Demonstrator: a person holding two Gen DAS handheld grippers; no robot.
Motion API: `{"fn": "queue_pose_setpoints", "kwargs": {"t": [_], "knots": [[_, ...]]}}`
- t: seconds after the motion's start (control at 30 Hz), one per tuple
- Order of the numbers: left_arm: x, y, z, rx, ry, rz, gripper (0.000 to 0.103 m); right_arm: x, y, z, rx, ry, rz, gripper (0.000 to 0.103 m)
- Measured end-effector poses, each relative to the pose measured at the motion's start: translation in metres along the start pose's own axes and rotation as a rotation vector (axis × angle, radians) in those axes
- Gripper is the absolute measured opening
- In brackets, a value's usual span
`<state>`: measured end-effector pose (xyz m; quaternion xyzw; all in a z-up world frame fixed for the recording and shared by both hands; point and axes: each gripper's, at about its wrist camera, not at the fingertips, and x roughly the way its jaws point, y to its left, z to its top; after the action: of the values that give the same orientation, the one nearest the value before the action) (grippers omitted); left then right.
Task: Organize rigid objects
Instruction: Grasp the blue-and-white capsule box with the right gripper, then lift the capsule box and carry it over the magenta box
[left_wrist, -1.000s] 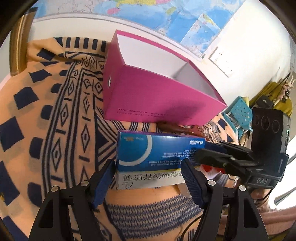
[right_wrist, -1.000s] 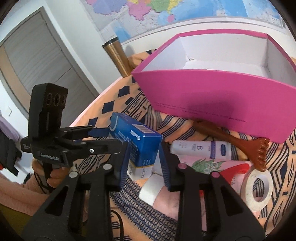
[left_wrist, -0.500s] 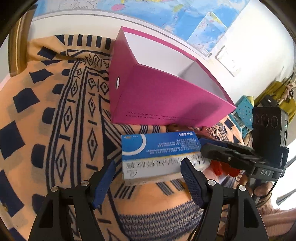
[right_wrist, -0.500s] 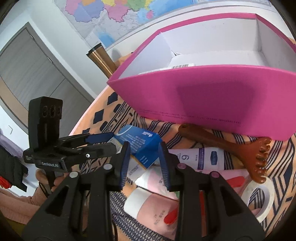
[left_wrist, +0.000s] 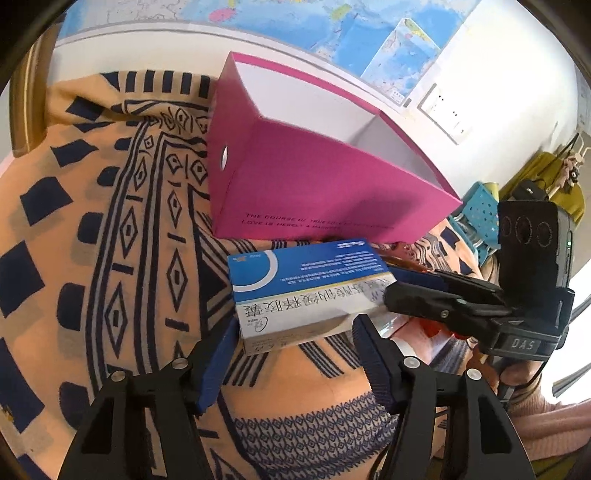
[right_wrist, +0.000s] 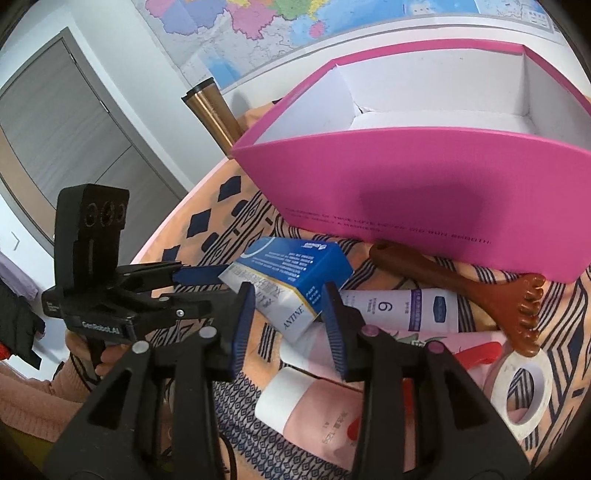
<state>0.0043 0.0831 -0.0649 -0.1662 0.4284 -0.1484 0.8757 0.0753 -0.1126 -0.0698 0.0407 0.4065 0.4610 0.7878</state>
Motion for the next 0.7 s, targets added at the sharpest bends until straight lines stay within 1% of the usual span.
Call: {"fn": "queue_pose_setpoints", "kwargs": {"t": [0.27,0.43,0.7], "knots": [[-0.012,-0.016,0.005,0.044,-0.046,0.027,0.065,-0.008,0.006,0.001,-0.039,-0.023,-0.022,0.040],[-0.022,-0.026,0.012,0.065,-0.079,0.024,0.065,-0.019,0.010,0.005,-0.052,-0.053,-0.022,0.041],[-0.043,-0.050,0.032,0.121,-0.163,0.004,0.065,-0.047,0.014,0.020,-0.071,-0.121,-0.020,0.040]]}}
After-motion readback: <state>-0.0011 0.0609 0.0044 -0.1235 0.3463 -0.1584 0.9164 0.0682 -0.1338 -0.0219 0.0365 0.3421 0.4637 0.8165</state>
